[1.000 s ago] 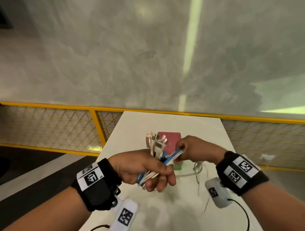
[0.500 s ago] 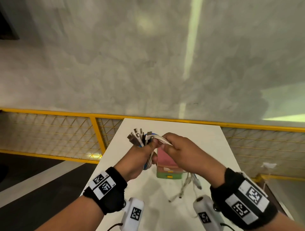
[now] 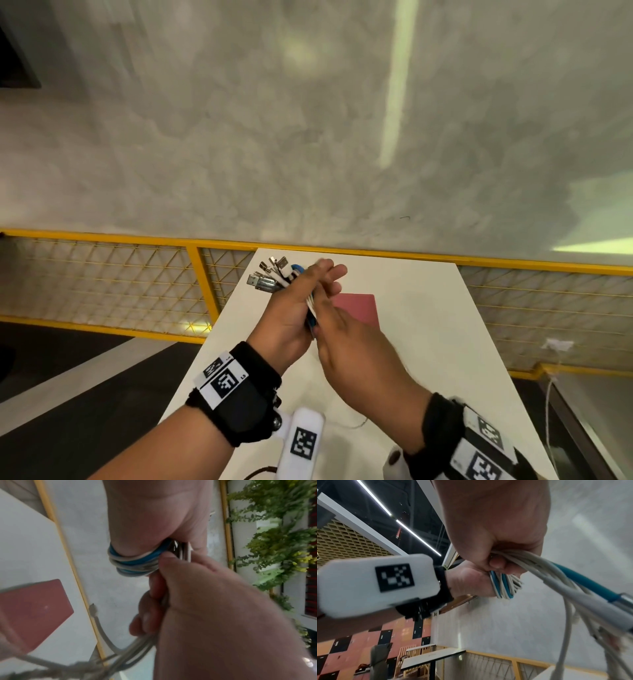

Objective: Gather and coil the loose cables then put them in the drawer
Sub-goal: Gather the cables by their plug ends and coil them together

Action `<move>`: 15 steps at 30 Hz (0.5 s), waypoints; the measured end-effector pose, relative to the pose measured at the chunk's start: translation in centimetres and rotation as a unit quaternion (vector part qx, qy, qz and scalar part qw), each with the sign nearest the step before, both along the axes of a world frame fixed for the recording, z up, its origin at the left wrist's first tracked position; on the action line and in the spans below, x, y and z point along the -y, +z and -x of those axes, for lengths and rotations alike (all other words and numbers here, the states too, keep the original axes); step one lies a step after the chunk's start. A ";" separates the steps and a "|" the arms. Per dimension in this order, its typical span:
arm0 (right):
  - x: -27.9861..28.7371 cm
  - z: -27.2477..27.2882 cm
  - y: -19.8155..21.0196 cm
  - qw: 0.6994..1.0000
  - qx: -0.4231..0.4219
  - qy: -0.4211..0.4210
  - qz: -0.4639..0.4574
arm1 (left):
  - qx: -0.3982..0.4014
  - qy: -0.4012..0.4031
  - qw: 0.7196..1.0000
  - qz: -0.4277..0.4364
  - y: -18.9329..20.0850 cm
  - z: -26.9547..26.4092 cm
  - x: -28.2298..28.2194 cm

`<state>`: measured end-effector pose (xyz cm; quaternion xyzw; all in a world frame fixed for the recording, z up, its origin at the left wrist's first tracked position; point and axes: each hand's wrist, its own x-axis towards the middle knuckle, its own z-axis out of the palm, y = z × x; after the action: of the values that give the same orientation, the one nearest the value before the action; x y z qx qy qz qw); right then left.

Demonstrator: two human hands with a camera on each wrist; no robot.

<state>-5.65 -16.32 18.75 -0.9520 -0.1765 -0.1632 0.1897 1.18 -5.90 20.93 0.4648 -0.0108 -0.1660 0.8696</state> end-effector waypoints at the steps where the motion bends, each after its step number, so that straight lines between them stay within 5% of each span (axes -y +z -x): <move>1: 0.1 -0.2 -0.4 1.000 -0.004 0.015 -0.015 | -0.005 0.007 1.000 0.012 -0.1 0.1 0.0; 6: 1.9 -0.4 -1.5 0.967 -0.110 0.081 -0.215 | 0.010 0.039 0.997 0.060 -0.3 -1.0 -0.6; 10: 3.9 -0.5 -1.1 0.921 -0.110 -0.020 -0.373 | 0.053 0.108 0.993 0.014 -0.9 -2.1 -1.4; 12: 4.6 -0.8 -0.9 0.859 -0.154 -0.096 -0.479 | 0.079 0.127 0.988 -0.024 -1.6 -2.2 -1.4; 15: 4.5 -0.9 -1.1 0.698 -0.387 -0.128 -0.589 | 0.131 0.144 0.974 -0.118 -2.7 -2.0 -0.9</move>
<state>-4.71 -20.87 17.67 -0.6388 0.1681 0.1259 0.7402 3.14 -4.96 18.21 0.5782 -0.0379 0.0236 0.8147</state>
